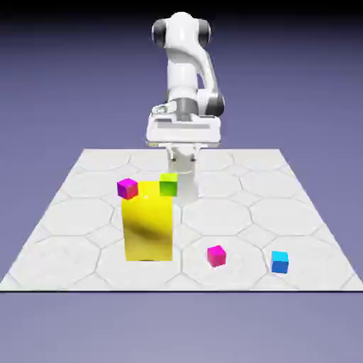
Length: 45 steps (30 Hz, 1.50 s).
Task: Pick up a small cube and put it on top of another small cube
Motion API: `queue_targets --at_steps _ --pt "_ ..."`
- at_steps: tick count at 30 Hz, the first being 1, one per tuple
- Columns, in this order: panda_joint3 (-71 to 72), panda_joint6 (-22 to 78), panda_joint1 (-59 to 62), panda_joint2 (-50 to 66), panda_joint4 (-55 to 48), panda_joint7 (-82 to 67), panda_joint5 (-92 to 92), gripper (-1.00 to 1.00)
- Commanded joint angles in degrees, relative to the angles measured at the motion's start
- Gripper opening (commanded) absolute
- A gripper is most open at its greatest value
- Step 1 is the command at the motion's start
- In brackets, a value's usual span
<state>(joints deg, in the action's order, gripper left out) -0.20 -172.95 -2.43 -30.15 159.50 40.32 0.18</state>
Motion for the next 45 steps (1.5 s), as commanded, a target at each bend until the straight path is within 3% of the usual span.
queue_targets --at_steps 1,25,32,33,39,45 --pt "-0.16 0.88 -1.44 2.08 -1.25 -1.78 0.15 0.00" --pt "-4.09 21.99 -36.07 51.91 -31.19 -44.36 3.71 0.00" --pt "-2.85 14.75 -35.70 62.69 -33.97 -46.01 4.94 0.00" --pt "-2.85 14.74 -35.70 62.69 -33.97 -46.01 4.95 -1.00" --pt "-4.25 22.73 -36.47 52.32 -31.58 -45.64 3.67 -1.00" --pt "-6.38 31.03 -30.68 39.86 -27.50 -57.67 0.94 -1.00"
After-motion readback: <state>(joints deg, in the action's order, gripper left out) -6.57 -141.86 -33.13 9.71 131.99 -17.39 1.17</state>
